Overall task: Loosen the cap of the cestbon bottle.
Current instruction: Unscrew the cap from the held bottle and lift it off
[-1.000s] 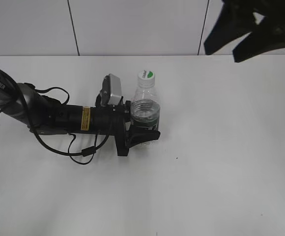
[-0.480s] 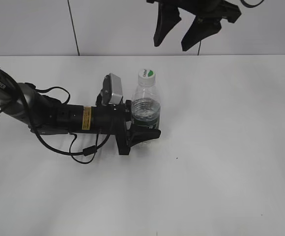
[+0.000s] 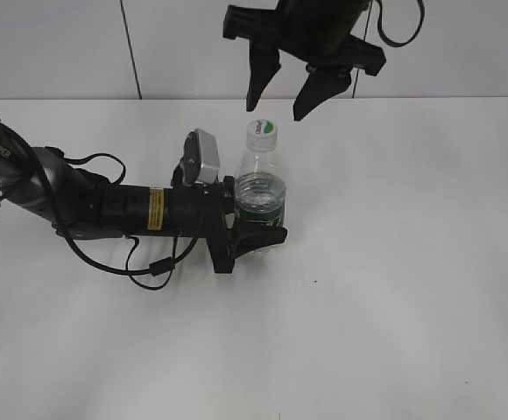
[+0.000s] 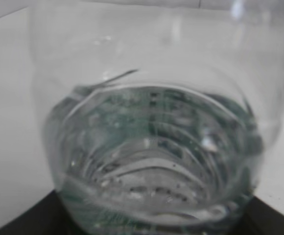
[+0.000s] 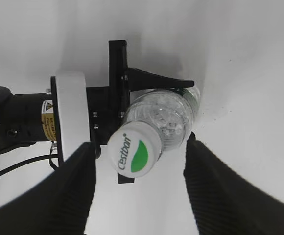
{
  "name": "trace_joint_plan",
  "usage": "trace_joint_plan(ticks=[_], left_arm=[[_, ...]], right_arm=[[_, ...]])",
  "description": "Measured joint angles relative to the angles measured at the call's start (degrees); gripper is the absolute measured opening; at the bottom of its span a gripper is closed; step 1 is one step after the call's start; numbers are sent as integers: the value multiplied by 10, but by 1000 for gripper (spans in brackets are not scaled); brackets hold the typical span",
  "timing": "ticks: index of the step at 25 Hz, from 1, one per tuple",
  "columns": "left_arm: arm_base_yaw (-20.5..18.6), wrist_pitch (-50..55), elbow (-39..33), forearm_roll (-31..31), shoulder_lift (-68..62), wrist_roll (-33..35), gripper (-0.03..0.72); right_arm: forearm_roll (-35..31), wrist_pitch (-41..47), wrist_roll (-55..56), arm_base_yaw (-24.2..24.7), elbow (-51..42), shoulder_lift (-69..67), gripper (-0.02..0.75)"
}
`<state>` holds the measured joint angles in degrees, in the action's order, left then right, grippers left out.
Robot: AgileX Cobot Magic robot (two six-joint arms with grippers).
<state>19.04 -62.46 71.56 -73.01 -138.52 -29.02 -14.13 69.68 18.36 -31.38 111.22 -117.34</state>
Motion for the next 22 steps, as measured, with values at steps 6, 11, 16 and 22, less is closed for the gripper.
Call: trace_joint_plan(ticks=[6,11,16,22], left_arm=[[1,4,0,6,0,0,404],[1,8,0,10,0,0,404],[2,17,0,16,2,0,404],[3,19,0,17,2,0,404]], right_arm=[[3,0,23,-17,0,-16,440],[17,0,44,-17,0,-22,440],[25,1,51,-17,0,-29,440],[25,1,52,-17,0,-31,437]])
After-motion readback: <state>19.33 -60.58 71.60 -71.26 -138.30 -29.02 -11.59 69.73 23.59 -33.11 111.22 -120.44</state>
